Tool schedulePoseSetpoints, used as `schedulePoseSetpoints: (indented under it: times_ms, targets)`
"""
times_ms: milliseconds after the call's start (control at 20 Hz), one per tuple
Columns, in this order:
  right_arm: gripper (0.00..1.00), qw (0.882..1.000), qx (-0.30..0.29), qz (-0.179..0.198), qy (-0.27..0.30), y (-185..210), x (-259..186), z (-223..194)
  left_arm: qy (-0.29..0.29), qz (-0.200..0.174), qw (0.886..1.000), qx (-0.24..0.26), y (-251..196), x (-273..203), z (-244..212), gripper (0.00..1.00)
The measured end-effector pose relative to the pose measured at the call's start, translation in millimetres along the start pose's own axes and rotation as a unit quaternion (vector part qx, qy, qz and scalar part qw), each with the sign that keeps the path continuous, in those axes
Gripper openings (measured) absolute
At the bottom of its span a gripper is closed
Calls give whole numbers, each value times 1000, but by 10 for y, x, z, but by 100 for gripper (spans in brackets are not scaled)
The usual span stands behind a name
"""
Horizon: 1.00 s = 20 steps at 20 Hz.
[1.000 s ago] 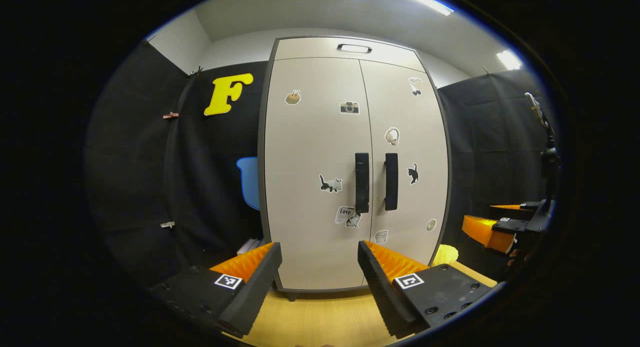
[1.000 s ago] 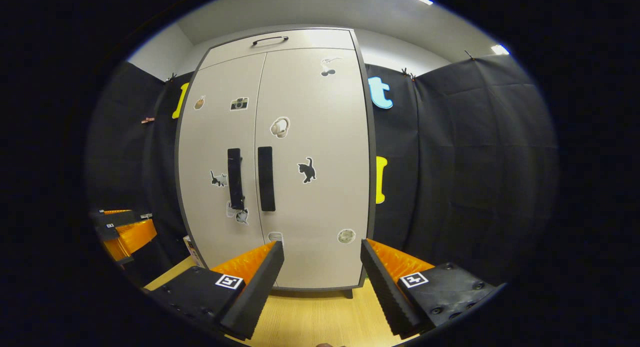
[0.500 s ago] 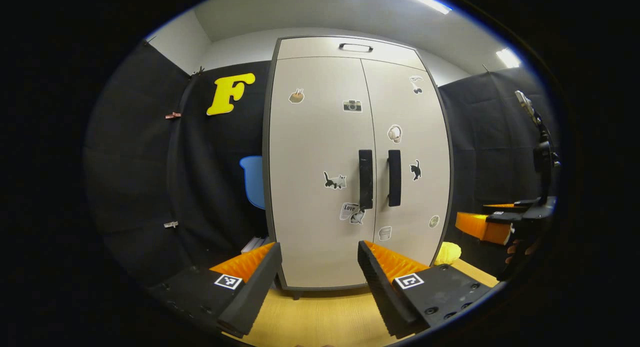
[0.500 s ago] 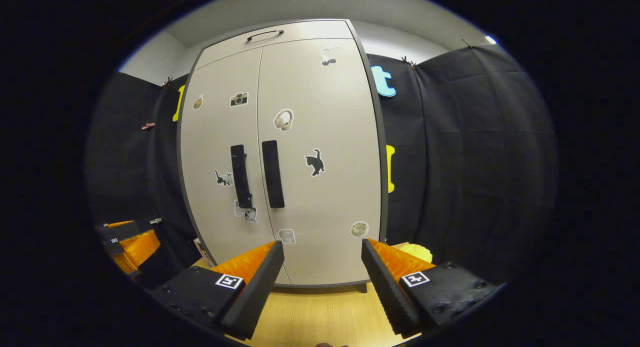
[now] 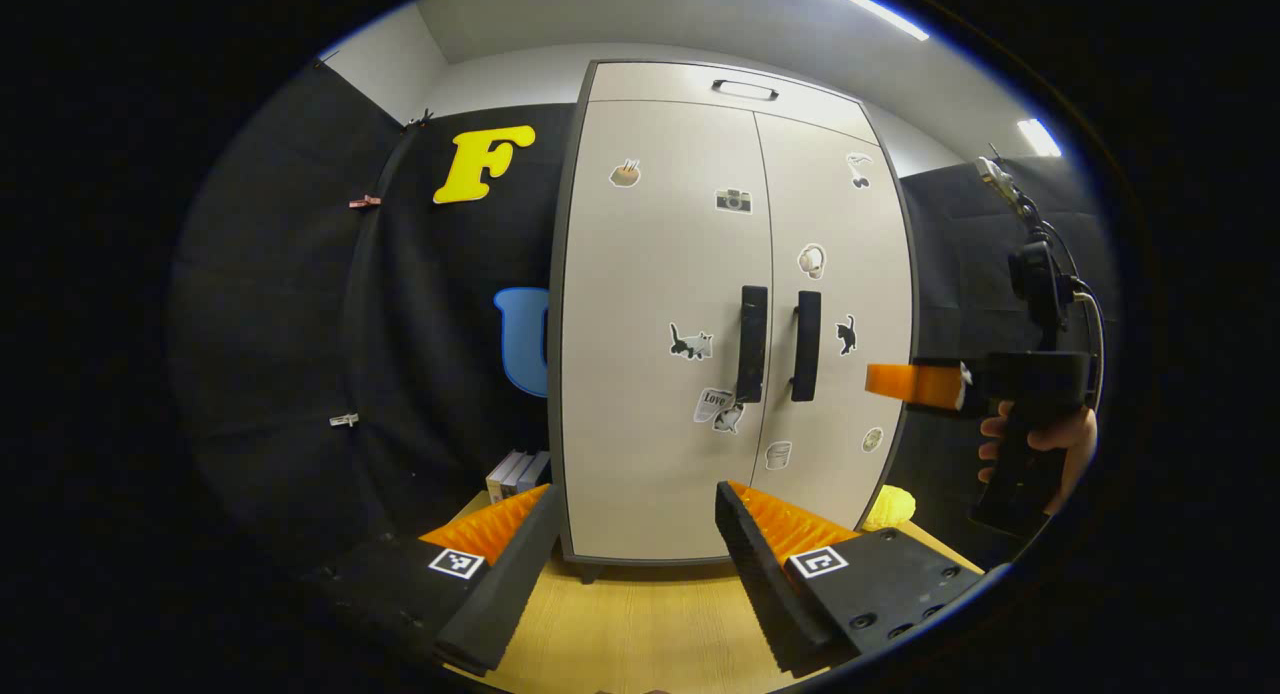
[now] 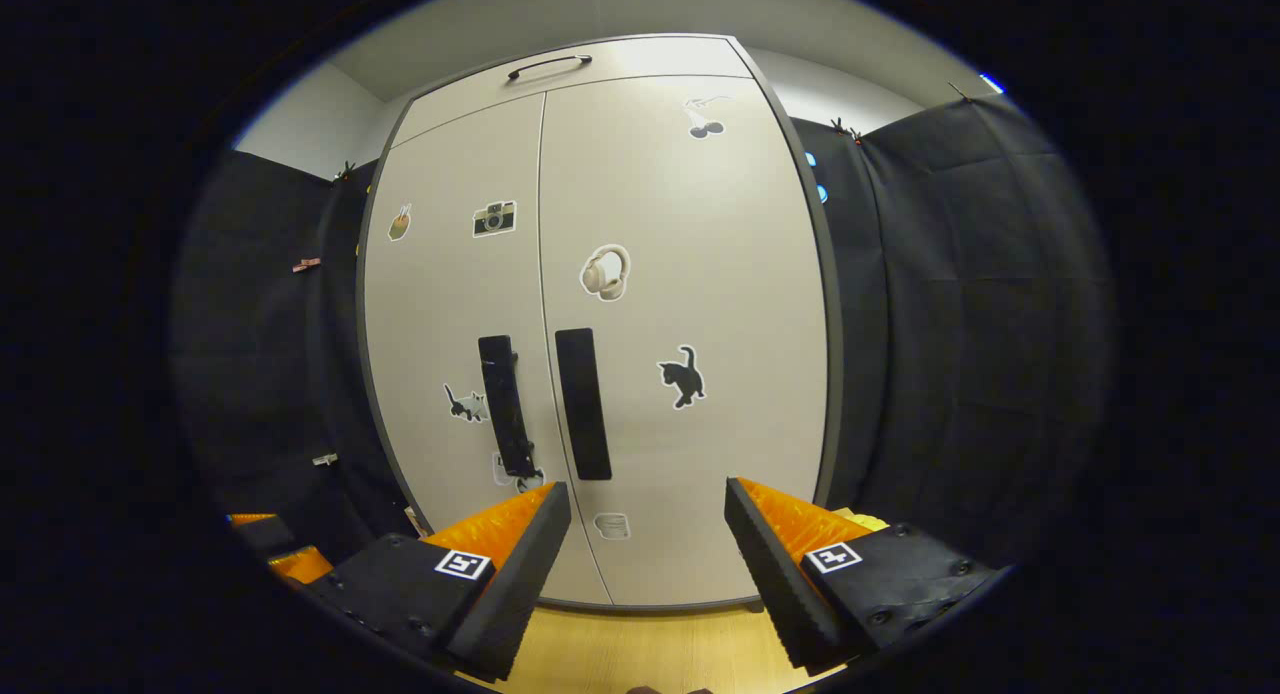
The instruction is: Open the right door of the double-door shoe cabinet with the right hand, and open the left door with the left hand.
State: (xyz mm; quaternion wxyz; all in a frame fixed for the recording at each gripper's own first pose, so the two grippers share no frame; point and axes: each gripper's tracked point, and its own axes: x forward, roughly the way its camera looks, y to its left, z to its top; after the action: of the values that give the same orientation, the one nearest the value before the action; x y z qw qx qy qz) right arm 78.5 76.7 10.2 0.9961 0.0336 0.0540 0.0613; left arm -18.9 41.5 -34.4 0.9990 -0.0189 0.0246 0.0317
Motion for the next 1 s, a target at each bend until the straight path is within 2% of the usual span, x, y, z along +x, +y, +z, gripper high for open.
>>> schedulePoseSetpoints:
  times_ms: [200, 350, 650, 850, 950, 1000]
  targets:
    - [98, 1000, -12, 20, -16, 236, 240, 191, 7, 13, 1000, -7, 141, -31, -27, 95]
    - [98, 999, -7, 32, 8, 379, 470, 230, 4, 22, 1000, 1, 214, -64, 23, 95]
    - [98, 1000, 11, -15, 11, 204, 923, 376, 0, 29, 1000, 4, 302, -104, 43, 95]
    - [98, 999, 22, -21, 17, 231, 1110, 351, 17, 42, 999, 5, 408, -127, -100, 95]
    - [96, 999, 21, -20, 22, 282, 1159, 310, 20, 46, 999, 3, 446, -133, -112, 95]
    - [90, 999, 18, -20, 27, 297, 1179, 275, 19, 48, 999, 1, 464, -135, -101, 95]
